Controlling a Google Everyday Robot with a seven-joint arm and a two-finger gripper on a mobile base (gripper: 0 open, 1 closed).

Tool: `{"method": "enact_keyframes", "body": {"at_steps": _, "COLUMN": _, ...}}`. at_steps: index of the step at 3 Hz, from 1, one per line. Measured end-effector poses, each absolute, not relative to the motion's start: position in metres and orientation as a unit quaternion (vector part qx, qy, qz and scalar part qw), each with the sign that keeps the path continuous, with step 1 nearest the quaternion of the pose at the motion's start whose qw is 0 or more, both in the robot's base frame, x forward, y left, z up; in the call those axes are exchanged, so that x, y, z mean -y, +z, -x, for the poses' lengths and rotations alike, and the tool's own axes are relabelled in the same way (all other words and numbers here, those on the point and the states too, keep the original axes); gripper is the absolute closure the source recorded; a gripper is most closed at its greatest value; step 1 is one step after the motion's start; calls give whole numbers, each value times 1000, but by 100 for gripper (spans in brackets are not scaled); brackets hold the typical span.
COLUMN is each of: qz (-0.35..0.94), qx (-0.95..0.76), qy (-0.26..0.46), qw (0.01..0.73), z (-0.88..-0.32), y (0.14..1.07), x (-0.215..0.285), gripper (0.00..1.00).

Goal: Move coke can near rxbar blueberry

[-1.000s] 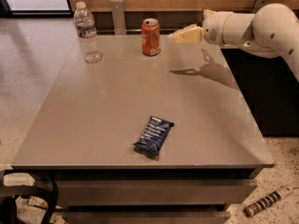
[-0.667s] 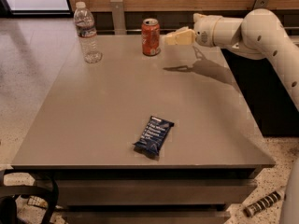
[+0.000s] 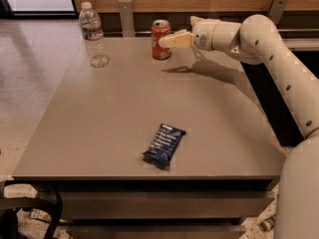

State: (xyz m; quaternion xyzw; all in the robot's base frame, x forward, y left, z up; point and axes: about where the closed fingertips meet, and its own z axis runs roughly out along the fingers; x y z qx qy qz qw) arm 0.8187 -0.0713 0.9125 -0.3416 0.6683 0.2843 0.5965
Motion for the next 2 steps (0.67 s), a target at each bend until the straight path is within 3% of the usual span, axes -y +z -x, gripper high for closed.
{"method": "enact_keyframes", "body": {"at_steps": 2, "qz": 337, "qx": -669, "qy": 306, "qw": 588, "z": -830, "y": 896, "x": 49, "gripper": 0}}
